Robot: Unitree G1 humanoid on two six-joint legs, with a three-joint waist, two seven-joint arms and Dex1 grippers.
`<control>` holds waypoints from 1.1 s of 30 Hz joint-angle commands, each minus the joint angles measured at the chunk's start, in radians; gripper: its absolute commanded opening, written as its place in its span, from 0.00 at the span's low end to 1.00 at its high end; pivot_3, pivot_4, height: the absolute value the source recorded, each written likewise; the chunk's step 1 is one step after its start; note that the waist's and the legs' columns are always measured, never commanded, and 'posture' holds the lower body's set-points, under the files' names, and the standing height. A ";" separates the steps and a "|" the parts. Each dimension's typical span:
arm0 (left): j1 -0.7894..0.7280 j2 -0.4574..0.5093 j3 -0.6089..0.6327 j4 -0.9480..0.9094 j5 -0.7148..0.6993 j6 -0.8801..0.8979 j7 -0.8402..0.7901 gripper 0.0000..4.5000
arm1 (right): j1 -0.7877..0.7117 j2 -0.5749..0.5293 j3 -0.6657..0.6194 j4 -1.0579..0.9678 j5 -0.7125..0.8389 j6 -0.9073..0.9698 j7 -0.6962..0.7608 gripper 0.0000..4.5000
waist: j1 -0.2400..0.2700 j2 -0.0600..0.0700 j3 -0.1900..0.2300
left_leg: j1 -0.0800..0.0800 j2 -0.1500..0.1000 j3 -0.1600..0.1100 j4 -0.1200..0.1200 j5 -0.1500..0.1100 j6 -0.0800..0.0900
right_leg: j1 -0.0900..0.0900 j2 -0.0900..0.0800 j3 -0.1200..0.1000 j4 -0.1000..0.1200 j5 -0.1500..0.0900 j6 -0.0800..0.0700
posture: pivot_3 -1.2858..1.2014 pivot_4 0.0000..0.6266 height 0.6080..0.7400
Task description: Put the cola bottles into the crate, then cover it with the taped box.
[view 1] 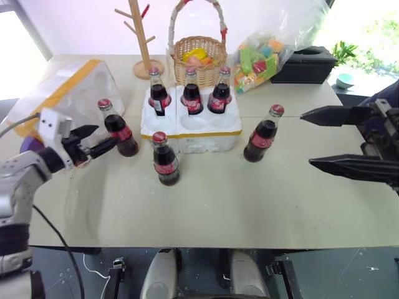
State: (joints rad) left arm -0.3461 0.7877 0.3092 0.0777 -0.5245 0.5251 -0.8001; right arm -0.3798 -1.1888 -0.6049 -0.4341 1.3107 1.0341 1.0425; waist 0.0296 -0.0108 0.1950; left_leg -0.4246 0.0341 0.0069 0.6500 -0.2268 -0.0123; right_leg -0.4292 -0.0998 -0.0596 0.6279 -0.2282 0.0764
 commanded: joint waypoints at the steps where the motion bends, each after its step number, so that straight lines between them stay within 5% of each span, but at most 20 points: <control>1: -0.082 -0.026 -0.052 0.080 0.059 -0.065 -0.001 0.96 | 0.001 0.014 -0.022 -0.015 0.030 -0.018 -0.032 1.00 | 0.003 0.000 0.000 | 0.000 0.000 0.000 0.000 0.000 0.000 | 0.000 0.000 0.000 0.000 0.000 0.000 | 0.52 0.24 1.00; 4: -0.128 -0.049 -0.098 0.152 0.100 -0.100 -0.019 0.96 | 0.005 0.025 -0.019 -0.023 0.037 -0.025 -0.051 1.00 | 0.006 0.000 0.000 | 0.000 0.000 0.000 0.000 0.000 0.000 | 0.000 0.001 0.001 0.001 0.001 0.002 | 0.52 0.24 1.00; 9: -0.127 -0.014 -0.096 0.182 0.101 -0.105 -0.094 0.57 | 0.008 0.038 -0.027 -0.035 0.068 -0.027 -0.104 1.00 | 0.006 0.000 0.000 | 0.001 0.000 0.000 0.000 0.000 0.000 | 0.000 0.001 0.001 0.001 0.001 0.001 | 0.52 0.24 1.00; 16: -0.061 0.207 -0.016 -0.002 -0.150 0.153 -0.437 0.58 | 0.059 0.045 -0.066 -0.069 0.109 -0.026 -0.185 1.00 | -0.011 -0.005 0.003 | -0.001 0.001 0.001 -0.001 0.000 0.000 | -0.002 0.001 0.001 0.001 0.000 0.000 | 0.52 0.24 1.00; 20: -0.201 0.294 -0.070 -0.013 -0.236 0.261 -0.604 0.58 | 0.097 0.049 -0.089 -0.085 0.126 -0.031 -0.226 1.00 | 0.002 -0.006 0.004 | -0.002 0.001 0.000 0.000 0.000 0.000 | -0.003 0.001 0.001 0.000 0.000 0.000 | 0.52 0.24 1.00; 24: -0.527 0.190 -0.208 0.148 -0.142 0.203 -0.634 0.58 | 0.133 0.054 -0.120 -0.104 0.142 -0.031 -0.264 1.00 | 0.019 -0.007 0.004 | -0.002 0.001 -0.001 0.004 0.000 -0.001 | 0.001 0.002 0.001 0.000 0.000 0.000 | 0.52 0.24 1.00; 33: -0.970 -0.118 -0.397 0.683 0.134 -0.154 -0.724 0.58 | 0.224 0.060 -0.231 -0.151 0.217 -0.028 -0.370 1.00 | 0.010 -0.009 0.005 | -0.003 0.000 0.000 0.002 0.000 0.001 | 0.000 0.003 0.002 0.000 0.002 0.007 | 0.52 0.24 1.00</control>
State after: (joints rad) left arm -1.2545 0.6726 -0.1054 0.7240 -0.4078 0.4434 -1.5175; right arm -0.1550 -1.1305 -0.7808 -0.5624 1.4921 1.0205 0.6888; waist 0.0393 -0.0194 0.1999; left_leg -0.4279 0.0340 0.0068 0.6519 -0.2269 -0.0110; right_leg -0.4292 -0.0970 -0.0572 0.6282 -0.2264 0.0837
